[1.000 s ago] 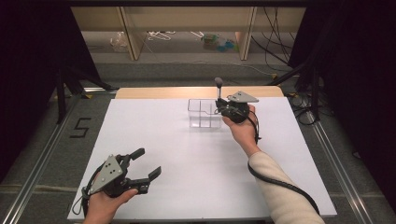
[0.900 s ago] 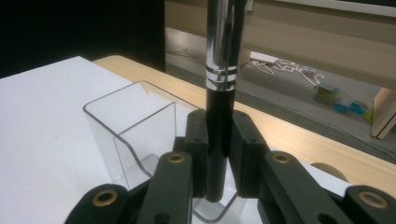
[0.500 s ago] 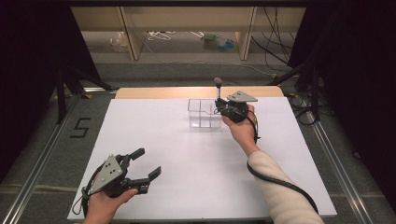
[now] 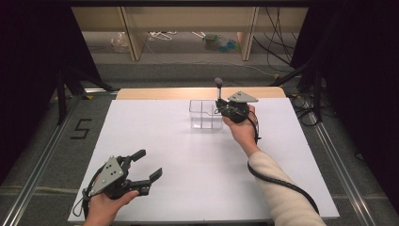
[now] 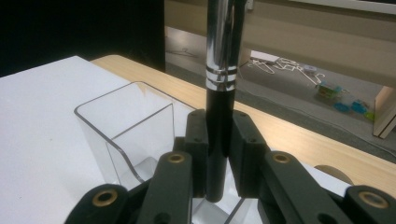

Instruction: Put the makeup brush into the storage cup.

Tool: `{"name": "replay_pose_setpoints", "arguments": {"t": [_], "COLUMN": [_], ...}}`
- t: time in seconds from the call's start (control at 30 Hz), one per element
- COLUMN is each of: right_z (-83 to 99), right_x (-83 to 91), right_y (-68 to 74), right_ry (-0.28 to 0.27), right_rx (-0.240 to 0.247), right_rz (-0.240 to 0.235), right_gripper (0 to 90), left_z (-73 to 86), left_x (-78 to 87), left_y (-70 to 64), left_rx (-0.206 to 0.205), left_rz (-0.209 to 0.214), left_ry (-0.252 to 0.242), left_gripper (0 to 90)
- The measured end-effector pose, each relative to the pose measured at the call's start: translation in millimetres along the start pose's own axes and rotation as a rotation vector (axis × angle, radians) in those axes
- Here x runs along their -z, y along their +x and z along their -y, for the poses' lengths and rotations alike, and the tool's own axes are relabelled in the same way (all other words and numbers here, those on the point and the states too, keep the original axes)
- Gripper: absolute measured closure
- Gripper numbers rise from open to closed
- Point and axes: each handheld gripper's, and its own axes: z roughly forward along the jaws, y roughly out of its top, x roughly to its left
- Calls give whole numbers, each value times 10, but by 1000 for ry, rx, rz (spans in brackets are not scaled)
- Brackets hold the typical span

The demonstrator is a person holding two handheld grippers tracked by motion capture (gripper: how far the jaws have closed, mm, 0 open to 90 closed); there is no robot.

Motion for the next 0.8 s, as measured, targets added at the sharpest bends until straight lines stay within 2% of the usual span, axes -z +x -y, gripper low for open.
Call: {"name": "replay_pose_setpoints", "arguments": {"t": [0.33, 0.43, 0.53, 0.6, 0.73, 0.77, 0.8], "right_z": [3, 12, -3, -18, -53, -64, -75], "right_x": [3, -9, 8, 23, 62, 77, 89], "right_y": [0, 3, 10, 26, 38, 46, 50], "right_ry": [2, -15, -8, -9, -8, 4, 2], "right_rx": [-1, -11, -42, -52, -36, -49, -45], "right_rz": [-1, 11, 11, 5, 15, 3, 11], "right_gripper": [786, 652, 527, 475, 390, 375, 365], "left_z": [3, -1, 2, -1, -1, -1, 4], "left_x": [-1, 3, 3, 3, 2, 2, -9], "left_y": [0, 3, -1, 6, 5, 5, 7], "left_rx": [5, 0, 10, 1, 1, 0, 4], "left_rz": [1, 2, 1, 2, 1, 1, 7], "left_ry": [0, 0, -1, -2, -1, -1, -12], "left_gripper": [169, 168, 168, 168, 168, 168, 168]}}
